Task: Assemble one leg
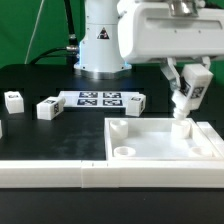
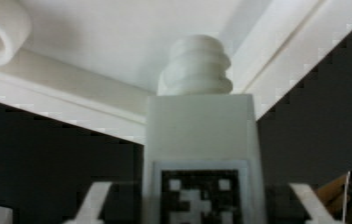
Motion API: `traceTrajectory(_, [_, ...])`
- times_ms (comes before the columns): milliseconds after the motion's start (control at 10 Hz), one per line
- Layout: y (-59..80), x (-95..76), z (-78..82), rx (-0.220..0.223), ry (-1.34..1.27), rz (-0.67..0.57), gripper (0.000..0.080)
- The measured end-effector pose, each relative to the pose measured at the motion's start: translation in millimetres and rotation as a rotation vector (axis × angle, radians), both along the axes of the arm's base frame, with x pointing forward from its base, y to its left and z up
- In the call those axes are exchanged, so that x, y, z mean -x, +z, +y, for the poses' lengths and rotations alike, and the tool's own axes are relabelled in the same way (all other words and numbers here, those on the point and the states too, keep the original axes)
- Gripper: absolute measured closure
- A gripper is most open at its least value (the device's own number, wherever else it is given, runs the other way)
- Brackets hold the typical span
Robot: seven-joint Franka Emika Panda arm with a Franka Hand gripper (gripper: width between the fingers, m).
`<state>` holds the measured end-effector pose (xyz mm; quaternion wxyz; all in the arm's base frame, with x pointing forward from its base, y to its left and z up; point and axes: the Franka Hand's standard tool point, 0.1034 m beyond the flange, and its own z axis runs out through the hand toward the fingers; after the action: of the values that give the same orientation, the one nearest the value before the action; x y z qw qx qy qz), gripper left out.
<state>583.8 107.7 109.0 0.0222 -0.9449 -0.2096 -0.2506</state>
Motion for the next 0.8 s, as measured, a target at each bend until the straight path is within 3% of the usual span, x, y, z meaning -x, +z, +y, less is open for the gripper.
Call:
traceTrajectory(300, [-0.8,1.1,-0.4,0.001,0.0,0.002,0.0512])
traceTrajectory(500, [0.8,1.2,6.6,-0.023,-0.028,0.01,0.0512])
traceTrajectory(800, [-5.1,-16.8,15.1,-0.051,-0.046,0.005,0.0512])
